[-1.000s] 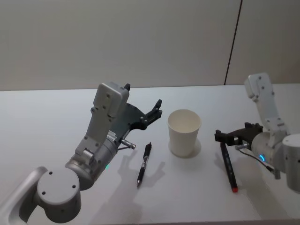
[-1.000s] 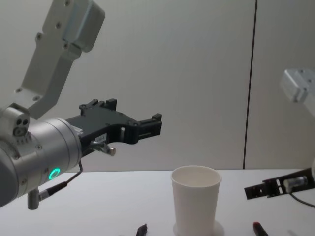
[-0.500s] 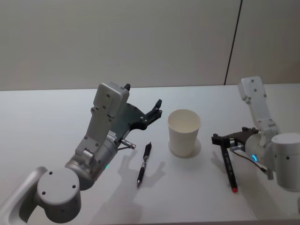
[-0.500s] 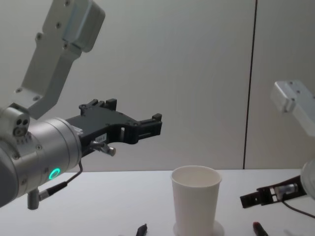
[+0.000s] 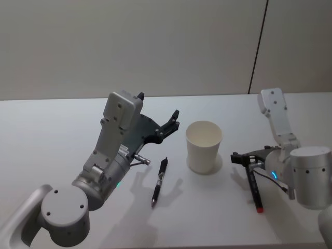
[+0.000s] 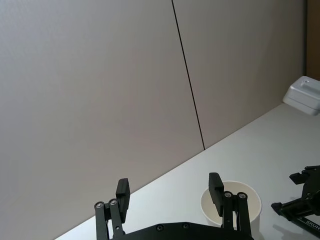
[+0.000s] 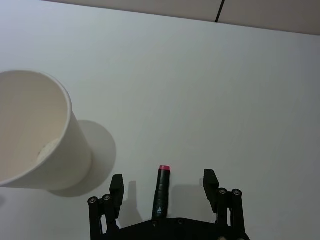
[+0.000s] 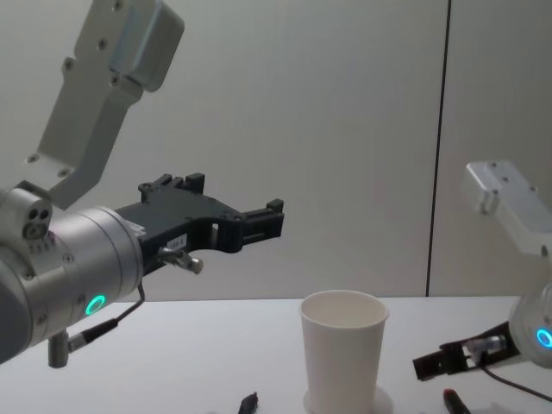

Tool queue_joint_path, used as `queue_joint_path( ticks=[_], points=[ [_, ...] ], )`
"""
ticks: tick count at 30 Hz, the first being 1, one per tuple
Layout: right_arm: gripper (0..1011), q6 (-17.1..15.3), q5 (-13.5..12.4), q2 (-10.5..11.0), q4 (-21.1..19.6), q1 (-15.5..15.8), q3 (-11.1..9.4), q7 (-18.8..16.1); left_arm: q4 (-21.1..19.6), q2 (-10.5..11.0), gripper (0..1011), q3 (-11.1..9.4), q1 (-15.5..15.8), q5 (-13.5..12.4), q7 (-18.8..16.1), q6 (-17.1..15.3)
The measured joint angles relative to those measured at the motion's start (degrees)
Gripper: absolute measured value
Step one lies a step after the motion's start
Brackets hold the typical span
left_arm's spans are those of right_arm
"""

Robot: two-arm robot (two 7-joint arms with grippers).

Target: Place the pen into the pen holder.

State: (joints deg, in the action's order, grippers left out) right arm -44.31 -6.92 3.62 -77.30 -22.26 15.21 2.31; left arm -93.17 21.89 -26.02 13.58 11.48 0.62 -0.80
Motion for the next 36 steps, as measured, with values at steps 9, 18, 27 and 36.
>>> queue_joint_path(
  ticks=[9, 18, 27, 36],
  points=[
    [1001, -0.35, 0.98, -0.68, 2.26, -0.85, 0.05, 0.25, 0.0, 0.0, 1004, 0.0, 0.0, 0.0, 0.0, 0.0],
    [1001, -0.41, 2.98, -0.95, 3.78, -1.48, 0.31, -0.99, 0.0, 0.0, 1004, 0.0, 0.0, 0.0, 0.0, 0.0],
    [1001, 0.01, 4.29, -1.1, 4.73, -1.75, 0.42, -2.07, 0.0, 0.0, 1004, 0.0, 0.0, 0.0, 0.0, 0.0],
    [1001, 0.35, 5.05, -1.26, 5.61, -1.81, 0.36, -2.46, 0.0, 0.0, 1004, 0.0, 0.0, 0.0, 0.0, 0.0]
  ],
)
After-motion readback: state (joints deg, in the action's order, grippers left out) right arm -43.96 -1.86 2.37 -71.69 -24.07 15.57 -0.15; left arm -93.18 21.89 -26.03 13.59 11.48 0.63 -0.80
